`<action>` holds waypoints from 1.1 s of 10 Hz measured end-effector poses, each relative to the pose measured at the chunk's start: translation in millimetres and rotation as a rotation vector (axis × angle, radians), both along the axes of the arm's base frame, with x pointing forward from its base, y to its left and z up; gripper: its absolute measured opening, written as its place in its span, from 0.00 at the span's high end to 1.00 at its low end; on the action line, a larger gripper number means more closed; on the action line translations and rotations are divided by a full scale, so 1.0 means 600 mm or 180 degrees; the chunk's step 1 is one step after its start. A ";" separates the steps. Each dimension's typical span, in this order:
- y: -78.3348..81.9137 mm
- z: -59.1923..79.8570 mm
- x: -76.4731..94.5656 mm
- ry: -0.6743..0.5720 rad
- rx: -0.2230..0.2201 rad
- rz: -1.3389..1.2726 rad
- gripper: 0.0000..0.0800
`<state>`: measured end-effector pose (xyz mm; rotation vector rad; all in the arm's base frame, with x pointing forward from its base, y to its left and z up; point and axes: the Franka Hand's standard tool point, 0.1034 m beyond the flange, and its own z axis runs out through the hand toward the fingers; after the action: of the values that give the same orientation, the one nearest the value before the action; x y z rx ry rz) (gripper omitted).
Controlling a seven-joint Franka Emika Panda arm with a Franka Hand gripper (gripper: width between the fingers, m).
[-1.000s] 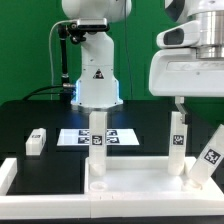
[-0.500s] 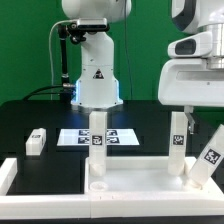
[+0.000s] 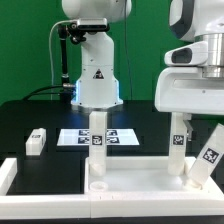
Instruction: Assemble desk
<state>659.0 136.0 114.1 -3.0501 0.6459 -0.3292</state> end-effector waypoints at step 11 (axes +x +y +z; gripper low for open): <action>-0.080 -0.009 -0.003 -0.0017 0.0195 -0.1158 0.64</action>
Offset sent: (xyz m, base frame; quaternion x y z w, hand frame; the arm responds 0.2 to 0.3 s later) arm 0.0000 0.0000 0.0000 0.0000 0.0000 0.0000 1.0000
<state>657.4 87.8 108.9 -2.8601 1.1883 -0.3116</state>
